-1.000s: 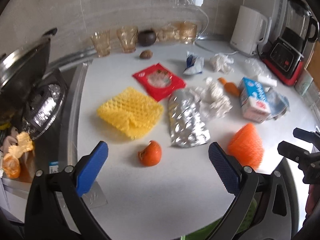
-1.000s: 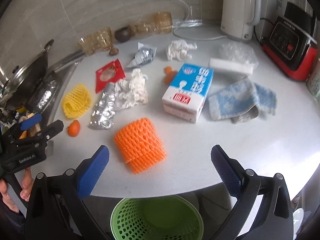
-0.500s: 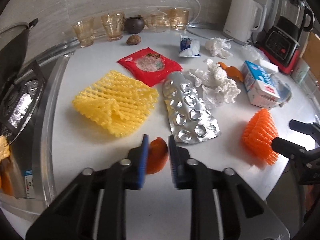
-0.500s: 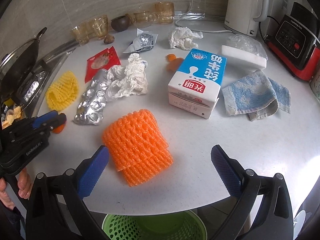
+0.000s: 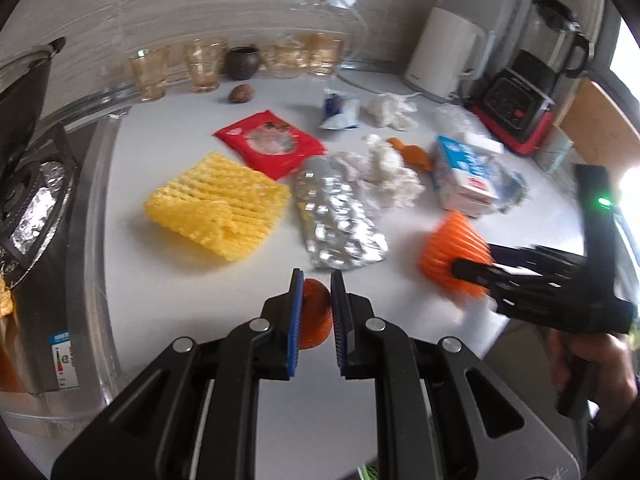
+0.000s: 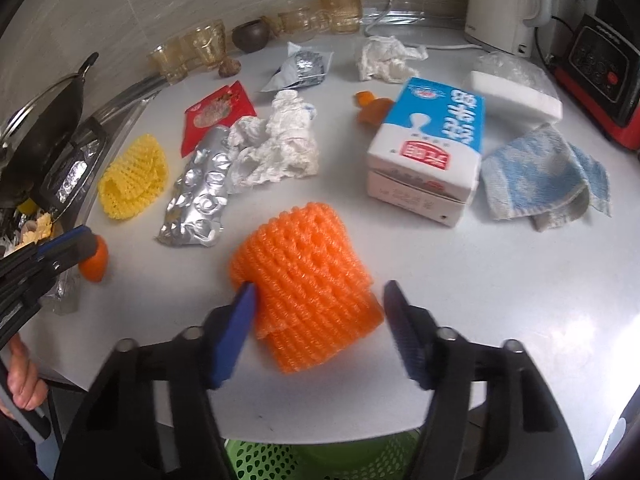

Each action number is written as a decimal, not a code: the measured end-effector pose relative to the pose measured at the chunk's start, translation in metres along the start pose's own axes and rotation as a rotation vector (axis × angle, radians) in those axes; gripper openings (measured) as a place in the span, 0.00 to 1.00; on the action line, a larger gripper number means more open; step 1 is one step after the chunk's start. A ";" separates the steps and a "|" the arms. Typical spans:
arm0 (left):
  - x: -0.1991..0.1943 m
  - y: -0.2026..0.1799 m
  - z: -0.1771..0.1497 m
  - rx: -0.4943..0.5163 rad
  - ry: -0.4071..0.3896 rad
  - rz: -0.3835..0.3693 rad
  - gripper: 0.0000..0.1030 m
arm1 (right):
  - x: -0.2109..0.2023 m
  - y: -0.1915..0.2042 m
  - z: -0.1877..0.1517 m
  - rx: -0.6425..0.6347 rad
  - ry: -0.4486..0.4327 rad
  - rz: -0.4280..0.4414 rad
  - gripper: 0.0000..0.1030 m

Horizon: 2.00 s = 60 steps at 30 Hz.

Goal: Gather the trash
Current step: 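Grasp the orange foam net with the right tool while the left tool grasps a small orange peel, then carry both items over the green basket and open both tools to drop them, then grasp the yellow foam net with the left tool while the right tool reaches the milk carton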

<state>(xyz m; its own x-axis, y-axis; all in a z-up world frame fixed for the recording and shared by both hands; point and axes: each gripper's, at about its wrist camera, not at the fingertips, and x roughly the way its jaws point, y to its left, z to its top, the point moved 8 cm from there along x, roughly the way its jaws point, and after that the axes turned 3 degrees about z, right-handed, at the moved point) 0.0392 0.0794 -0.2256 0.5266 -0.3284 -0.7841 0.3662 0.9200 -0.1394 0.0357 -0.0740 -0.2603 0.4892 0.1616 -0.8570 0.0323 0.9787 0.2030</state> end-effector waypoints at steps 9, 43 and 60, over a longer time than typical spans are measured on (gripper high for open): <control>-0.031 -0.080 -0.029 0.166 0.043 -0.186 0.13 | -0.049 -0.002 -0.018 -0.003 -0.026 0.008 0.27; -0.077 -0.010 -0.021 -0.193 -0.027 0.178 0.89 | -0.135 -0.023 -0.151 -0.064 0.066 0.054 0.82; 0.060 0.099 0.050 -0.398 0.171 0.262 0.89 | -0.083 -0.019 0.010 0.068 -0.088 -0.088 0.87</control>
<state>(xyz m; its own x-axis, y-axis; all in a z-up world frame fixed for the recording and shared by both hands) 0.1456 0.1399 -0.2566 0.4162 -0.0663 -0.9069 -0.1002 0.9879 -0.1182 0.0036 -0.1072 -0.1883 0.5560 0.0605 -0.8290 0.1365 0.9772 0.1629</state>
